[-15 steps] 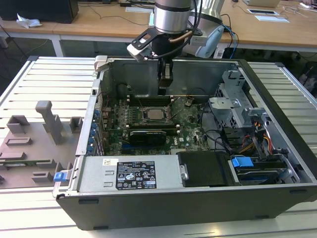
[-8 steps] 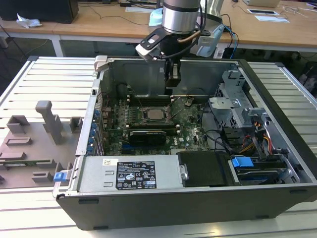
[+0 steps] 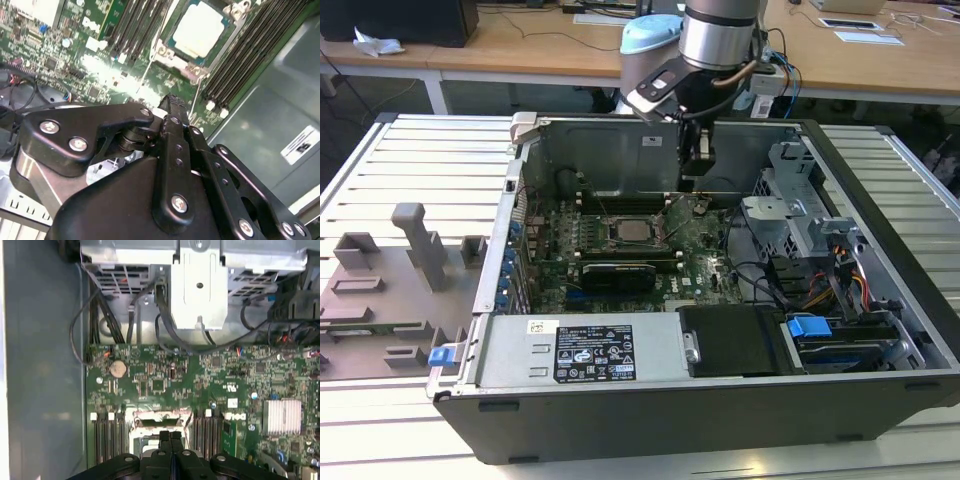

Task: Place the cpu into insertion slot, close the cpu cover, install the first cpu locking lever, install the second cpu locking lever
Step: 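Close the cpu cover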

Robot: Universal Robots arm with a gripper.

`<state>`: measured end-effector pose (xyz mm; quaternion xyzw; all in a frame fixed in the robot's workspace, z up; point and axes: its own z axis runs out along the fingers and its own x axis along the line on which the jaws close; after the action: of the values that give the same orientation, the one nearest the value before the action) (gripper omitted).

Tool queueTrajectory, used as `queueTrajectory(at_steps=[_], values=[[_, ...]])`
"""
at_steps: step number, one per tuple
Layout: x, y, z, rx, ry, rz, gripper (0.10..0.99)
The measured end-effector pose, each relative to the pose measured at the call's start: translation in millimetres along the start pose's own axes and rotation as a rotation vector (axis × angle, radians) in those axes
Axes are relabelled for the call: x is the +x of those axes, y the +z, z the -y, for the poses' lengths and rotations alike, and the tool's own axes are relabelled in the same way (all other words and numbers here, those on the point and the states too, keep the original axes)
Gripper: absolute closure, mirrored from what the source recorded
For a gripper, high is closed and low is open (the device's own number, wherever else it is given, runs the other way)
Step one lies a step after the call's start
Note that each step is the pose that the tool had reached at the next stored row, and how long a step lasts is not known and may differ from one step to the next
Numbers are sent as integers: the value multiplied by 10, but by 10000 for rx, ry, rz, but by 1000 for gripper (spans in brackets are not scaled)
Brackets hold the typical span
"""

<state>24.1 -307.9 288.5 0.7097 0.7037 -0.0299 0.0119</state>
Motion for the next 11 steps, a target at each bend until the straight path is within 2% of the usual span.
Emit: queueTrajectory(at_steps=[2, 4, 8, 11], values=[[1, -3, -104, 0, 0, 1, 980], [1, -5, -175, 1, 0, 1, 980], [5, -10, -391, 7, -2, 1, 980], [9, -13, -510, 14, -1, 1, 980]])
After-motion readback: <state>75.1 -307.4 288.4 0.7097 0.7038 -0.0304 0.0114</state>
